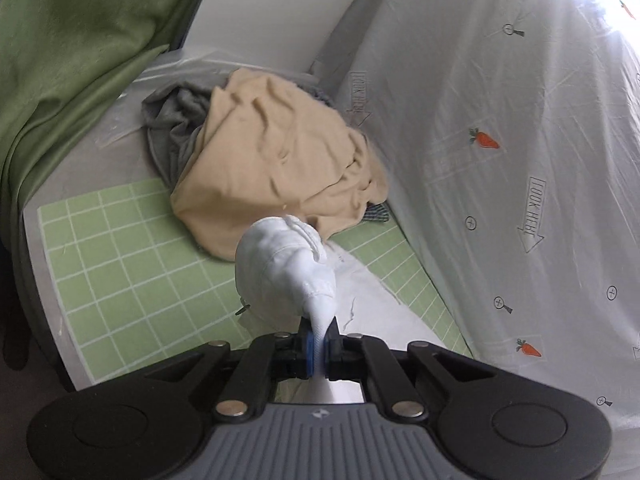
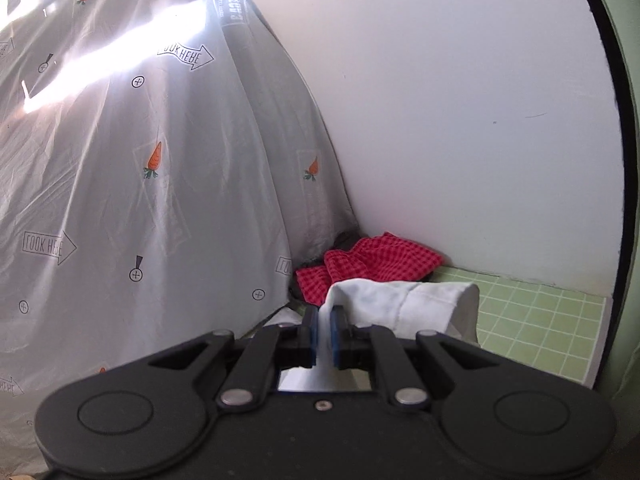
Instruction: Fold clothes
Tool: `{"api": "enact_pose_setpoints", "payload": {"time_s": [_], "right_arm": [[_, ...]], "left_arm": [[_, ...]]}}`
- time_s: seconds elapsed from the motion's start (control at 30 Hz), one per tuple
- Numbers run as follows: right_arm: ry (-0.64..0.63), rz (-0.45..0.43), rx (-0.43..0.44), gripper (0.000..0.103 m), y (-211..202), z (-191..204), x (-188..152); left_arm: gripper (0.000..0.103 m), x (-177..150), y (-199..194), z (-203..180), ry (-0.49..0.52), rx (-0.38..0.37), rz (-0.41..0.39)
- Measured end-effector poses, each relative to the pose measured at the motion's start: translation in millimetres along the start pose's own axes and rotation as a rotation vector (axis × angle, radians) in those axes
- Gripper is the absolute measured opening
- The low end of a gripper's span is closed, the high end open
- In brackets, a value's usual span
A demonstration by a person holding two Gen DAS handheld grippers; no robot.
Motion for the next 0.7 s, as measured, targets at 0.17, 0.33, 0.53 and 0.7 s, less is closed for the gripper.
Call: {"api": "enact_pose_setpoints", "payload": {"time_s": [0.17,0.33,0.53,0.7], "right_arm": [[0.058,-0.034,0.061,0.007,-1.0,10.9,21.2],[0.090,-0.121,0.136,0.007,-10.0,30.3,50.9],[0.038,-0.143,0.129,0.007,16.5,75.7,44.5],[0.003,-0.075,0.076,0.007,54.6,104.4,10.8]], "left_arm": [[0.005,15.8,-0.6,-27.9,-0.007,-0.045,-0.046],[0.005,36.3,-3.9,-52.6,-0.014,-0.091,-0.093],[0.005,39.7,29.1,-60.5,-0.004,-0.026,-0.093],[0.005,32.9,64.4,-60.2,0.035,0.045,-0.066]]}}
Point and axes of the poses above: each gripper's, at about its wrist camera, not at the fingertips, and y roughly the way its jaws point, z to its left, x to its top, the point moved 6 cm from there along y, roughly the way its jaws point, and after that the axes turned 14 degrees about -x, right-handed, at the moved point
